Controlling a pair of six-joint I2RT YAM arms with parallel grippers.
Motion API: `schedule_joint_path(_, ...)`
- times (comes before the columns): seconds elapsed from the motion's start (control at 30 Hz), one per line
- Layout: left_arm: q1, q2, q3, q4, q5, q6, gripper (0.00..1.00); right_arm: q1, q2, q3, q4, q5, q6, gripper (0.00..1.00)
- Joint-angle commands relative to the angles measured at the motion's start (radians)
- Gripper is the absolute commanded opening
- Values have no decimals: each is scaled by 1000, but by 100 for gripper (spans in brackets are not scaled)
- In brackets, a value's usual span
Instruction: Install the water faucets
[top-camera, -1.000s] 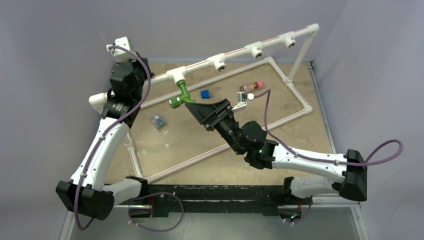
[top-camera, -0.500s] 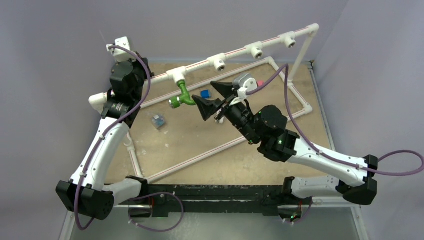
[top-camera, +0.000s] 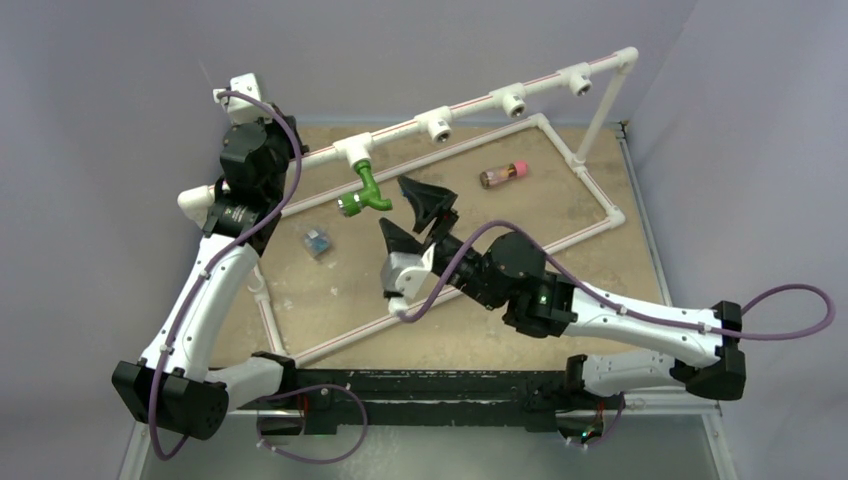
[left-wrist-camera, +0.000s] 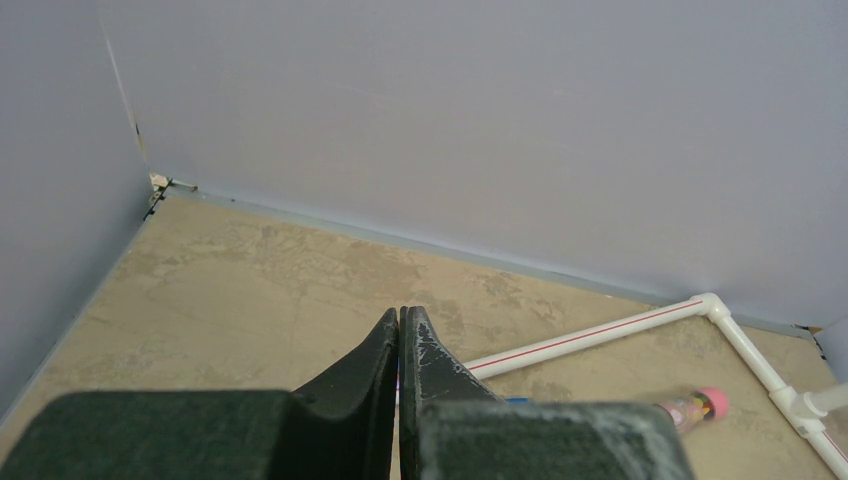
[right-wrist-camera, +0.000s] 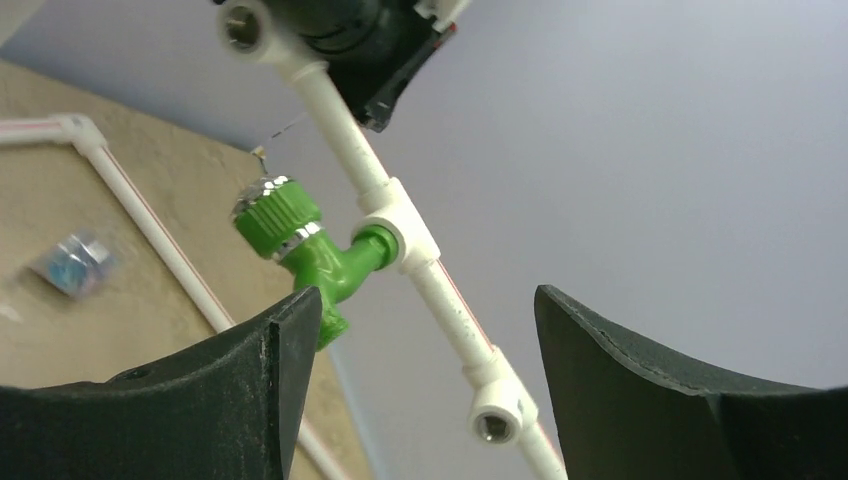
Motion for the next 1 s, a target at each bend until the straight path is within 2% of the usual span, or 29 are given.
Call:
schedule_joint_path(0.0,-28,24,-37,-221,54,7,0,54,19,-30,89,22,-371,80)
schedule_joint_path(0.3,-29,29,-35,-221,53,7,0,85,113,-49,72,102,-559,80)
schedule_joint_path(0.6,-29,32,-35,-220,52,6,0,80,228,-16,147,218,-625,78)
schedule_joint_path(0.97,-31,26,-40,-219,52,6,0,26,331,38,268,259,-653,75)
